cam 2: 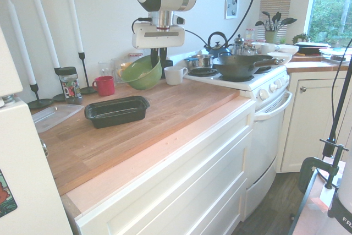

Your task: Pour the cereal into the box

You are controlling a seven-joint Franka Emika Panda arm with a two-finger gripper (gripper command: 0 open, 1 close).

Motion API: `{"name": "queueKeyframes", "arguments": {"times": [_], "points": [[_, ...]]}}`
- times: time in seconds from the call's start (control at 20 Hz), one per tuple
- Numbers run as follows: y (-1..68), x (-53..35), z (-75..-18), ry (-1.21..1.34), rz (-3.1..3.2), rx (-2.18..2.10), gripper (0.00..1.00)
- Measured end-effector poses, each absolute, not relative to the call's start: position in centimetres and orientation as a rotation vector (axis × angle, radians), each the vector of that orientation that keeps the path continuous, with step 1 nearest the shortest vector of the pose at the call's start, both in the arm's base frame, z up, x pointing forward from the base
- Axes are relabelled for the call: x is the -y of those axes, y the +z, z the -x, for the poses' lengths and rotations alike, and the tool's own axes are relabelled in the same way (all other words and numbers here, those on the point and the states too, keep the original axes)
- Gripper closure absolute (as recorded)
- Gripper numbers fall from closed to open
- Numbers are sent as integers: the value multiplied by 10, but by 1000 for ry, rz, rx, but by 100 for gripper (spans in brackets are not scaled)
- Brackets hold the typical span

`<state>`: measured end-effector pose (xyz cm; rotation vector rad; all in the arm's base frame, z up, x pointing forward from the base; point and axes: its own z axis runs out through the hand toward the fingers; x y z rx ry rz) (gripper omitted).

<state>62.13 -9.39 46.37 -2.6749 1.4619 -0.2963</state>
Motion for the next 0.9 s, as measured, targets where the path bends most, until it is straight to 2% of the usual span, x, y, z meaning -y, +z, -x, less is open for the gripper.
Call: {"name": "queueKeyframes", "arguments": {"times": [0.4,0.9], "points": [[429,20,-615,-561,2892,-1488,100],[429,-42,-614,-1026,3131,-1411,100]]}}
